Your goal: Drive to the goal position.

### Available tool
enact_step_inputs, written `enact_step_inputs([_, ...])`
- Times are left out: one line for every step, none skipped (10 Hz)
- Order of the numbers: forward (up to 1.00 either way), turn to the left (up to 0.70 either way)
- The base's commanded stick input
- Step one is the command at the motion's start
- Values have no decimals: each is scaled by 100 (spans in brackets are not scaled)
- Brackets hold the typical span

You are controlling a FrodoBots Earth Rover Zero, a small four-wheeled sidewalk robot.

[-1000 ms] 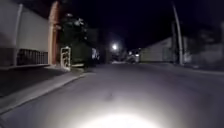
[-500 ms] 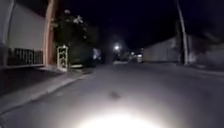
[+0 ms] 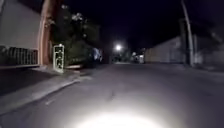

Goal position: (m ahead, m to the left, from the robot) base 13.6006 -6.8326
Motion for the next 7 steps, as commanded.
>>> enact_step_inputs([100,0])
enact_step_inputs([100,0])
enact_step_inputs([100,0])
enact_step_inputs([100,0])
enact_step_inputs([100,0])
enact_step_inputs([100,0])
enact_step_inputs([100,0])
